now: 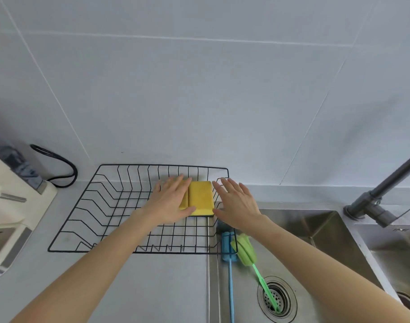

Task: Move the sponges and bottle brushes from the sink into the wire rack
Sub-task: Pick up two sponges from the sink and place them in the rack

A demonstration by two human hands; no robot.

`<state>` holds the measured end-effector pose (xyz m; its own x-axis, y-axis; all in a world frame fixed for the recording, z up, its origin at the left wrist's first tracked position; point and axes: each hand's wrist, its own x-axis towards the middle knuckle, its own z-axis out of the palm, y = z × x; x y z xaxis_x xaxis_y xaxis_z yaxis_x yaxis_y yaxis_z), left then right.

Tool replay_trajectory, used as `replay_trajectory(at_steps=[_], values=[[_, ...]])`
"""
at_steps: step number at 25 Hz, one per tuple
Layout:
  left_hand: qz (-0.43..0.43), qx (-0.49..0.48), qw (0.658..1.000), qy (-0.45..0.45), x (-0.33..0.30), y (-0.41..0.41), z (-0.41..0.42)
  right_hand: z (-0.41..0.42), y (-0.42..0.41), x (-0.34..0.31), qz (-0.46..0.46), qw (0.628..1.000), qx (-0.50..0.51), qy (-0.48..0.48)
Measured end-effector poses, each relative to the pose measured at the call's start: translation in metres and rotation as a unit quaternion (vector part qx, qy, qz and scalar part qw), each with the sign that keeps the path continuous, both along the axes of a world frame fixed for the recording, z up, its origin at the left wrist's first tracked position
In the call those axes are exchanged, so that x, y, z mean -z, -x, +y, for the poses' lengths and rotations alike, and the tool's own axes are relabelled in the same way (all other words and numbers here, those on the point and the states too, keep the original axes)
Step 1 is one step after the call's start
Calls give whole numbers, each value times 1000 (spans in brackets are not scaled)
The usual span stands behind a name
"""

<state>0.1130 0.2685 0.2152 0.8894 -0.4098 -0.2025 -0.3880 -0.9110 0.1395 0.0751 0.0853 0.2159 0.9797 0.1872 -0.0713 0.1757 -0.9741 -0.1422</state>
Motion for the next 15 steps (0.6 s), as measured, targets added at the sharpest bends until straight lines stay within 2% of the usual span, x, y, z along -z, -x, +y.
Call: replay_trajectory(at_steps=[4, 15], values=[[-44, 15, 999, 2, -31, 23, -17, -21, 27, -22, -27, 999, 14, -14], [-48, 44, 998, -6, -52, 92, -80, -88, 105, -35, -28, 997, 60, -30]])
